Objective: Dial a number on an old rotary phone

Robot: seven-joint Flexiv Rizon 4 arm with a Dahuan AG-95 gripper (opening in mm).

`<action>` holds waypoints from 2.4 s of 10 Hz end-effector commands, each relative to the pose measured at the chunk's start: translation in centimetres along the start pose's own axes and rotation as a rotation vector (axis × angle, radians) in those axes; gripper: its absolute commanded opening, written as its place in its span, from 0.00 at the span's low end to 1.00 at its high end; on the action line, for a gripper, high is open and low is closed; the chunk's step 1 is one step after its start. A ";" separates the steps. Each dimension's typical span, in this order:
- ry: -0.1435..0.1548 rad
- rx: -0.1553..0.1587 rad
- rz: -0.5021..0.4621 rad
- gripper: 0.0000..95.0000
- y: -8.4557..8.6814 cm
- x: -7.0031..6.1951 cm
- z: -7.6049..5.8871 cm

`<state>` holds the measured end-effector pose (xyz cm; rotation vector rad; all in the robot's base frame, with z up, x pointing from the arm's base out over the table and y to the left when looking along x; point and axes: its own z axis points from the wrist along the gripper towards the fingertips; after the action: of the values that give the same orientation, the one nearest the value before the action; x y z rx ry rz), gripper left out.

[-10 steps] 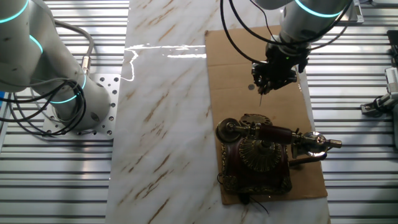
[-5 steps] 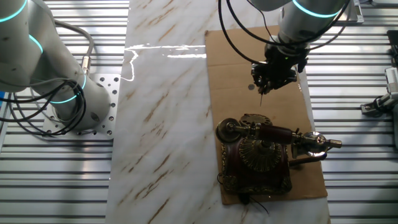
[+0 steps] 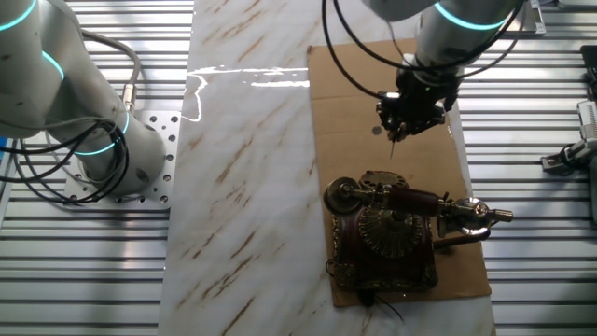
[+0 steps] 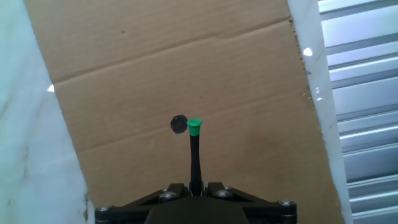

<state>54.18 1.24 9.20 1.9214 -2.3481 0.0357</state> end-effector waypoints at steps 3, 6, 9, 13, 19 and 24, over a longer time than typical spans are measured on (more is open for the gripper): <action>0.023 0.001 0.044 0.00 1.0 0.7 -1.6; 0.021 0.010 0.059 0.00 2.1 3.3 -3.3; 0.015 0.059 0.118 0.00 2.8 5.3 -4.4; 0.011 0.114 0.110 0.00 2.3 5.7 -4.2; 0.011 0.121 0.079 0.00 0.9 6.4 -3.5; 0.002 0.124 0.068 0.00 0.5 7.4 -3.5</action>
<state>52.41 -5.71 13.44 1.8918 -2.4639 0.1965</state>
